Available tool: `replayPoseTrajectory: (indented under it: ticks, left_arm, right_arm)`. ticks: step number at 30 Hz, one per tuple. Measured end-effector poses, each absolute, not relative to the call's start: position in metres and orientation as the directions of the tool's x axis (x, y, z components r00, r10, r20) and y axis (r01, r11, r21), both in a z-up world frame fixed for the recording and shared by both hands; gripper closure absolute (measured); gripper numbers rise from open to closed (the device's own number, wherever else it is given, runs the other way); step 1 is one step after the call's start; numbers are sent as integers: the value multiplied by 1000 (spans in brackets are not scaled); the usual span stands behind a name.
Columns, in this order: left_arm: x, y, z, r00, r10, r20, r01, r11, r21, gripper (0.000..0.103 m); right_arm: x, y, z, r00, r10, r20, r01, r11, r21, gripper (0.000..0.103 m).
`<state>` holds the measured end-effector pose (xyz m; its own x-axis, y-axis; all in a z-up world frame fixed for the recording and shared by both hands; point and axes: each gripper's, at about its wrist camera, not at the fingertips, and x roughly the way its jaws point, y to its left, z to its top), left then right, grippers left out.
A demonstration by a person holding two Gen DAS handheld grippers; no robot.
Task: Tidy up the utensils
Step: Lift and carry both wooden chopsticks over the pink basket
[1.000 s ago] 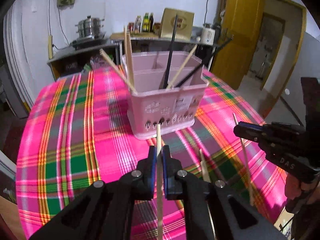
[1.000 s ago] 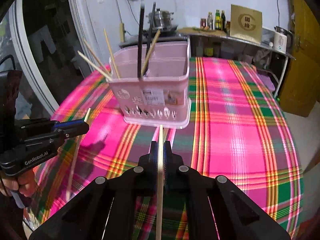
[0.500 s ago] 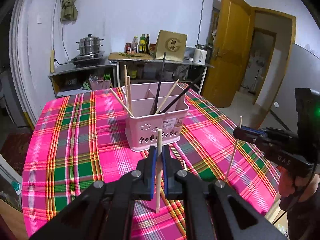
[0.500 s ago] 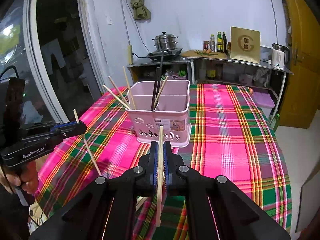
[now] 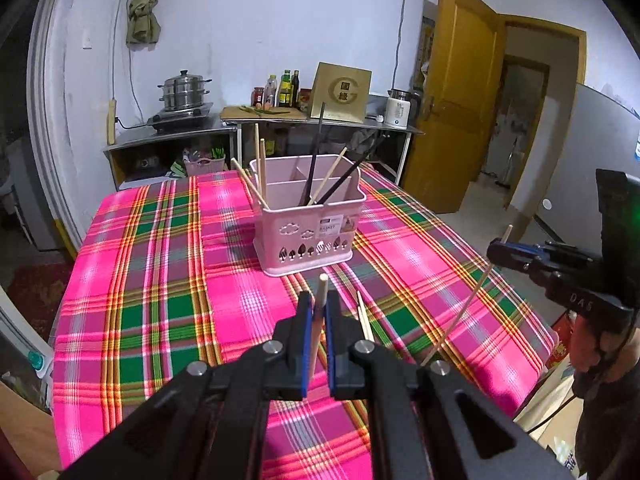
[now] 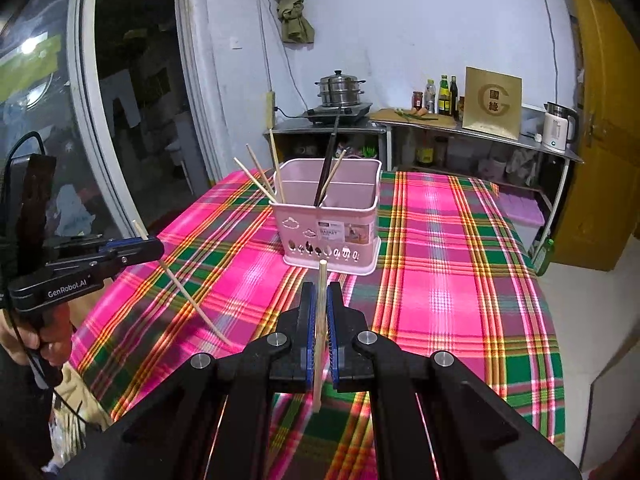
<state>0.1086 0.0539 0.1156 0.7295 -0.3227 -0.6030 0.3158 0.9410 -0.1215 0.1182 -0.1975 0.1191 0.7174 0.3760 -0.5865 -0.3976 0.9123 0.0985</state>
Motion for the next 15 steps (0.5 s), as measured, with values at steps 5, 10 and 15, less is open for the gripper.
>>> replayPoseTrajectory:
  ticks: [5, 10, 15]
  left_arm:
    - [105, 55, 120, 737, -321, -594, 314, 942, -120, 97]
    - [109, 51, 131, 749, -320, -580, 320, 941, -107, 97]
    - [121, 51, 150, 768, -324, -552, 320, 941, -107, 97]
  right_arm:
    - [111, -200, 124, 729, 373, -573, -399, 913, 87, 98]
    - [109, -197, 138, 752, 386, -534, -408, 909, 82, 98]
    - [116, -192, 154, 773, 406, -486, -415, 905, 95, 98]
